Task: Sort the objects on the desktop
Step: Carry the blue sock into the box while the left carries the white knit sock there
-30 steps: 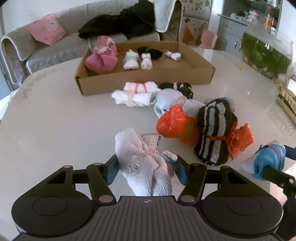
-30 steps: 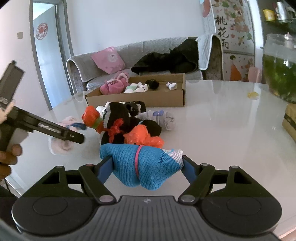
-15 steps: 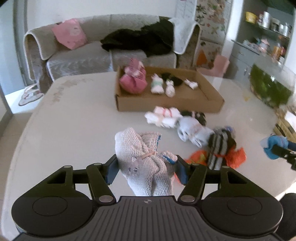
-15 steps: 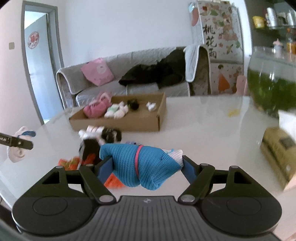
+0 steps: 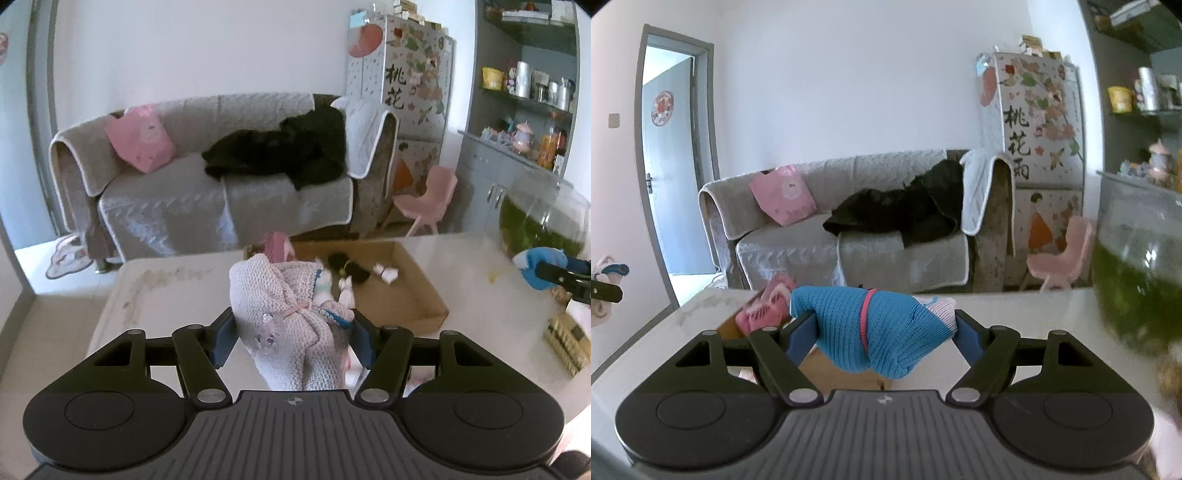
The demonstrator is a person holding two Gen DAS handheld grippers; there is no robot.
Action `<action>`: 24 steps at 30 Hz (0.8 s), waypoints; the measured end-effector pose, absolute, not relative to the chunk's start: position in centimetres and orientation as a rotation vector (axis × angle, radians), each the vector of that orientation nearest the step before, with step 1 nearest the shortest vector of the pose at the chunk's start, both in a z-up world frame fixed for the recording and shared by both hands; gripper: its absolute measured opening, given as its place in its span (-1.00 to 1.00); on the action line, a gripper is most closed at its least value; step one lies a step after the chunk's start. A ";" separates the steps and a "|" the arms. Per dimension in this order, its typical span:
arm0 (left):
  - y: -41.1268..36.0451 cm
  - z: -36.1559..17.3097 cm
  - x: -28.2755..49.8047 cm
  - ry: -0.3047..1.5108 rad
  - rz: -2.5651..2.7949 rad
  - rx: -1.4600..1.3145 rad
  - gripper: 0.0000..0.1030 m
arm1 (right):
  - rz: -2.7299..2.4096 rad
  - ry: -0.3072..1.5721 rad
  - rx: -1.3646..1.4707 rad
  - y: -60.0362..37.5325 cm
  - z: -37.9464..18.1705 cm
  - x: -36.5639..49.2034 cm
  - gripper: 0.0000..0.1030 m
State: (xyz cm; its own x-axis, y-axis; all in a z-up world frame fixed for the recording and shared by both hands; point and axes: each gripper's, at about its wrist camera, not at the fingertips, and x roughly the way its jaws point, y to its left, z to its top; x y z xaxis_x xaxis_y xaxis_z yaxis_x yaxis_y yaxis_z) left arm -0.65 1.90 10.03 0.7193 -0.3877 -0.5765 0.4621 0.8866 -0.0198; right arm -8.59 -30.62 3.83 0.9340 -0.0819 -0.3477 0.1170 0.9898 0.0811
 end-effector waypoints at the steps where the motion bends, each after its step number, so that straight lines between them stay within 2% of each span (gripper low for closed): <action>1: 1.5 10.2 -0.1 0.609 -0.471 0.129 0.32 | -0.098 0.351 0.094 -30.7 4.1 -7.9 0.44; 14: -7.8 10.0 10.4 0.664 -0.550 0.148 0.32 | -0.027 0.416 0.081 -31.5 4.4 1.1 0.44; 24: -14.1 3.4 17.9 0.762 -0.553 0.231 0.32 | -0.065 0.519 0.094 -31.8 1.3 7.3 0.44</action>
State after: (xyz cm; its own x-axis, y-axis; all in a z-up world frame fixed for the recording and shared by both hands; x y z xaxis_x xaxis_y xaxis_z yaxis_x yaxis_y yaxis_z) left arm 17.94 -14.07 3.45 0.5905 -0.3885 -0.7074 0.5514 0.8342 0.0020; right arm 7.30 -31.76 1.30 0.8662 -0.0386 -0.4981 0.0861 0.9936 0.0727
